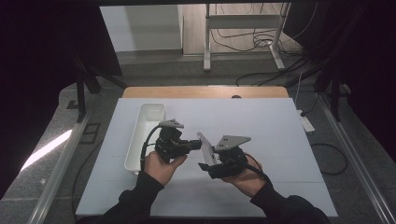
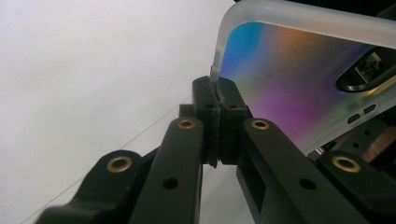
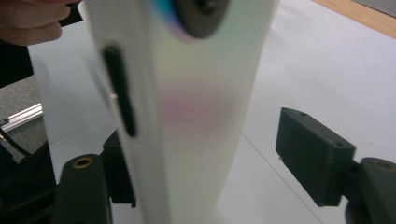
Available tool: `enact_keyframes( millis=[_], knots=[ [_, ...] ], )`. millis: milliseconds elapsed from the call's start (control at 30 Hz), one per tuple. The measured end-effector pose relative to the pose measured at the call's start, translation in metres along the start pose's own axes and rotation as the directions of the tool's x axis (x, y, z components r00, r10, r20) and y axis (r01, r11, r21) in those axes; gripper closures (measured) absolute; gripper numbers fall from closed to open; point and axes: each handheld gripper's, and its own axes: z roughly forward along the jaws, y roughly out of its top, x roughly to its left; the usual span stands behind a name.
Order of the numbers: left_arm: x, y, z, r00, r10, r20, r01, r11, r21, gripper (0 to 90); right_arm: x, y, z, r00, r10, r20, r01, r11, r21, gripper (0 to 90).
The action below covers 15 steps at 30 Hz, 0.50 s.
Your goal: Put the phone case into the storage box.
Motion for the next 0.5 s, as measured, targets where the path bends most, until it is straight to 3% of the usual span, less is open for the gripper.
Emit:
enact_keyframes(
  millis=[233,500],
  knots=[
    [0.0027,-0.0004,-0.0006,0.9995,0.000,-0.032,0.000,1.0000,0.001,88.4,0.0018,0.0004,-0.0010,1.0000,0.000,-0.007,0.000,1.000,-0.013,19.6],
    [0.0081,-0.0002,-0.0046,0.9978,0.005,-0.066,-0.006,1.0000,-0.003,88.3,-0.0051,-0.0022,-0.0035,0.9993,0.028,-0.027,-0.027,1.000,0.013,9.6]
  ],
)
